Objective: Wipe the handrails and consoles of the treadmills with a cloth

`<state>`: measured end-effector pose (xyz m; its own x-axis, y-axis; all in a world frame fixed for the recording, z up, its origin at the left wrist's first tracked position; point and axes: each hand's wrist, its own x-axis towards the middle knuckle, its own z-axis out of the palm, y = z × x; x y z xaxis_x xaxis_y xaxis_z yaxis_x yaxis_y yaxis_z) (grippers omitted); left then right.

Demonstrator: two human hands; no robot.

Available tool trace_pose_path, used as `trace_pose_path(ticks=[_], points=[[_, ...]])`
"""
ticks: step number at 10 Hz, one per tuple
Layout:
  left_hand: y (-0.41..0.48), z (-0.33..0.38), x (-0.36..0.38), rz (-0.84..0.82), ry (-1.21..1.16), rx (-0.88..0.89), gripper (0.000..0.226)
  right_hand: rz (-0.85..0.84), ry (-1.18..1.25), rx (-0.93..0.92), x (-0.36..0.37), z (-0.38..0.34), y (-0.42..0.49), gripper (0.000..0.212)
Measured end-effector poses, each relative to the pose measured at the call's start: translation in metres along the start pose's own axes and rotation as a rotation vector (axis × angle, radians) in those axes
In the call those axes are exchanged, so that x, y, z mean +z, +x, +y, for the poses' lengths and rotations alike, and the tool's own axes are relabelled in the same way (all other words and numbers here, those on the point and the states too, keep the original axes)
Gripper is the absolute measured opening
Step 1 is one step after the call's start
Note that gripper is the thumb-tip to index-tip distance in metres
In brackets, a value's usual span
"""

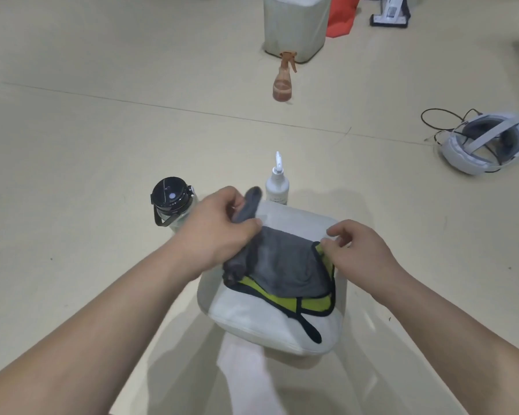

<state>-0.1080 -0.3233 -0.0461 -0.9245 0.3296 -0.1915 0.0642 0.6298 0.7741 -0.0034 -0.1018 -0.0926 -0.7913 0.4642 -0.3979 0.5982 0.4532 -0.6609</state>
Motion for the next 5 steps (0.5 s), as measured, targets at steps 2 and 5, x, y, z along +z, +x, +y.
trace_pose_path(ticks=[2,5], points=[[-0.011,0.010,0.082,-0.294,0.141,0.123,0.023,-0.194,0.275,0.246,-0.010,-0.003,-0.009,0.049],[-0.018,-0.013,0.102,-0.632,0.351,0.197,0.039,-0.165,0.078,0.115,0.006,0.022,0.004,0.028]])
